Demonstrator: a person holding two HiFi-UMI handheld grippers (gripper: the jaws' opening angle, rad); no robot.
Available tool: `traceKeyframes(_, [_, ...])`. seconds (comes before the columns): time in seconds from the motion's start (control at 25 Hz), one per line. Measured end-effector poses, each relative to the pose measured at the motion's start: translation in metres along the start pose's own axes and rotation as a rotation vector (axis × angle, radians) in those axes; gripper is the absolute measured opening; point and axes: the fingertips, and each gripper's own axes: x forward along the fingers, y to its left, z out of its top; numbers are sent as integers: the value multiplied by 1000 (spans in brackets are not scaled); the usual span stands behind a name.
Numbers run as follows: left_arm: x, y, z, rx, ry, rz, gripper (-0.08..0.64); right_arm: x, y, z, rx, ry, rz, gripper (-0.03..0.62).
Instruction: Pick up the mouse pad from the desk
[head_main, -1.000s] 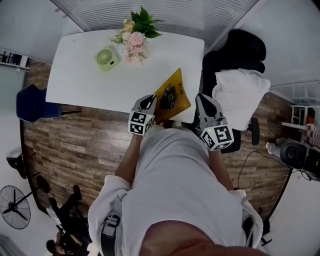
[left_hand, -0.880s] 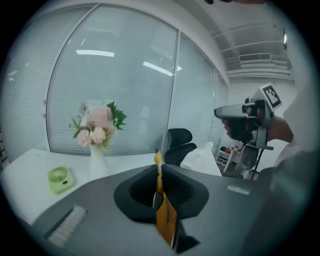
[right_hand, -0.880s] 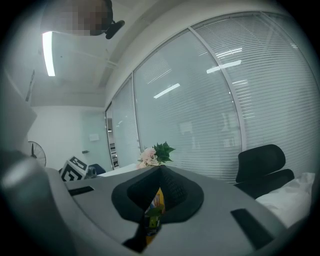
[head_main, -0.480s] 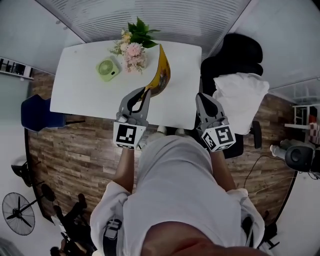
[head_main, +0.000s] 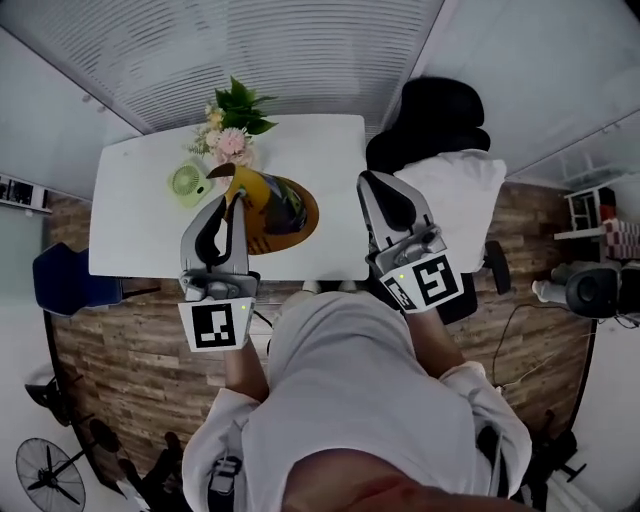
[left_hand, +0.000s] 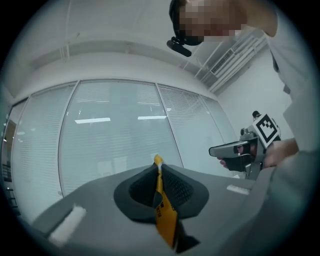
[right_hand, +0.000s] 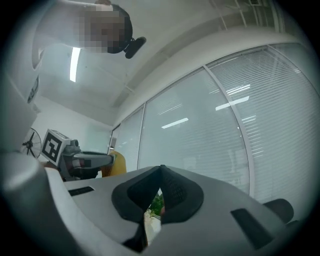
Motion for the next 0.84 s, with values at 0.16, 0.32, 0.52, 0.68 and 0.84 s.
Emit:
traceKeyframes(0.16, [6,-12,4,-33,-35,6,21,-5,-11,-10,-20,25,-34,0])
traceKeyframes(0.32, [8,-15,-15,-49,-8,-3,21,-16,-22,-20,14,45,-65,0])
traceKeyframes(0.52, [14,-18,-27,-62,10,-27,21,-19,-33,-17,-1,42,-87,0])
traceKeyframes(0.68, [21,-25,-22,-74,6,-41,23,-21,-33,-16,-12,44,-82,0])
traceKeyframes(0.84, [26,-33,-17,-80,-8,-66,23,-20,-25,-18,-35,60,-61,0])
